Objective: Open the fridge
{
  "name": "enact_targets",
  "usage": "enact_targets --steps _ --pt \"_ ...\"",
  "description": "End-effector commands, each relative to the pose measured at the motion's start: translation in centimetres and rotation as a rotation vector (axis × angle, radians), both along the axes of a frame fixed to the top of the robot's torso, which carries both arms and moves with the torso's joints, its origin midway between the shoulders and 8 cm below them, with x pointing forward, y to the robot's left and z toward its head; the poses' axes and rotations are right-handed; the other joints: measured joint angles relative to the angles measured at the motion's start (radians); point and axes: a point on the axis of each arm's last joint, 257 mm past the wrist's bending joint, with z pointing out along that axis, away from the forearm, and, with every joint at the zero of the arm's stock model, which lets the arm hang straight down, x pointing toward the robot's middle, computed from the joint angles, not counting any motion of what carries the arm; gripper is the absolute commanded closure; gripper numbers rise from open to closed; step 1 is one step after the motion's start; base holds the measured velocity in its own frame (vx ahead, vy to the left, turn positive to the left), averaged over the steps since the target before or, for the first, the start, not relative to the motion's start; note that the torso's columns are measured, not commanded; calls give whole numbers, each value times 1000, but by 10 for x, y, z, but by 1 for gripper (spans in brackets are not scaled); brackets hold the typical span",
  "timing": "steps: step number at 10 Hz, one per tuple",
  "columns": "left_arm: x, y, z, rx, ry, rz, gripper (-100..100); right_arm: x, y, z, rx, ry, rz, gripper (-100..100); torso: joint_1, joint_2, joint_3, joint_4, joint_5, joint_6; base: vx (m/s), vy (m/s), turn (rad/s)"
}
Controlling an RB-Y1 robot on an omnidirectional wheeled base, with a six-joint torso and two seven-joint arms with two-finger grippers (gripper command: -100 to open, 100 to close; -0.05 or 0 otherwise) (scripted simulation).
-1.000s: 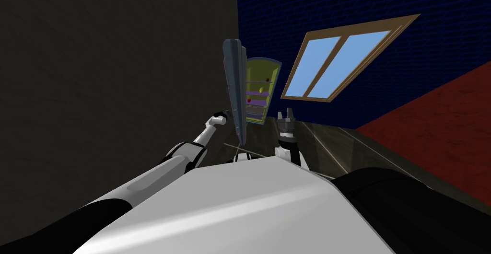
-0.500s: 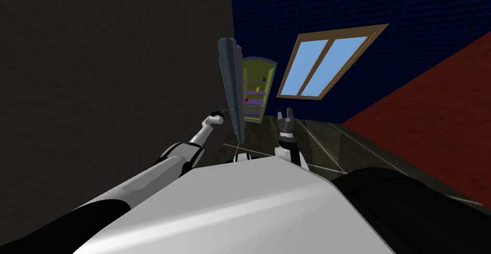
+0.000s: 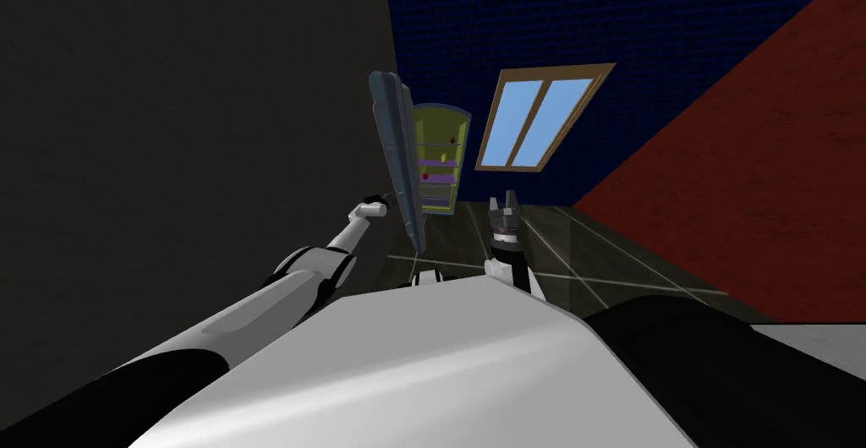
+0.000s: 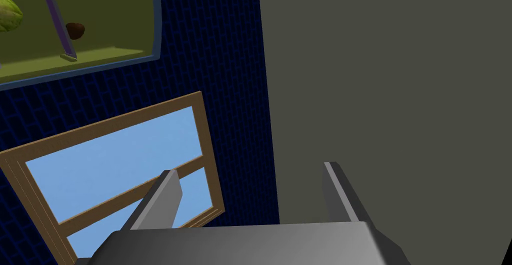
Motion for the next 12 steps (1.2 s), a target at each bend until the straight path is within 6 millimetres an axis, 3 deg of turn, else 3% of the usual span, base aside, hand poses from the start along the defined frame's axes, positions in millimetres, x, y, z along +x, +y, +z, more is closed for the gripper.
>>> enact_targets --steps 1,2,3,4,5,6,7,8,9,11,12 --pt "3 68 7 3 -12 99 -100 0 0 0 0 0 0 0 0 1 0 0 0 -3 -114 34 -449" --pt "5 107 17 6 -21 157 -100 0 0 0 0 0 0 0 2 3 1 -2 1 -4 -184 41 -401" --pt "4 118 14 11 -14 173 -100 0 0 0 0 0 0 0 3 4 2 1 0 -4 -127 42 -388" --pt "2 155 18 3 -13 234 -100 0 0 0 0 0 0 0 1 4 2 1 0 -3 -127 22 -439" --pt "2 162 21 10 -16 241 -100 0 0 0 0 0 0 0 -1 3 2 3 -2 -1 -88 14 -473" --pt "2 162 21 10 -16 241 -100 0 0 0 0 0 0 0 0 4 2 2 -2 -7 -14 0 125" --pt "-2 199 26 0 -16 301 -100 0 0 0 0 1 -1 0 1 6 3 1 -1 -9 -74 -5 -278" --pt "-3 206 29 8 -20 309 -100 0 0 0 0 0 0 0 2 5 3 2 0 0 -100 9 -305" --pt "-10 247 37 2 -25 375 -100 0 0 0 0 0 0 0 1 6 3 3 -1 -1 -131 5 -384" --pt "-13 253 29 2 -9 387 -100 0 0 0 0 1 0 0 -1 7 4 6 -4 -2 -75 7 -182" --pt "-10 249 37 3 -25 377 -100 0 0 0 0 1 -1 0 -1 7 4 5 -4 -5 15 -1 24"
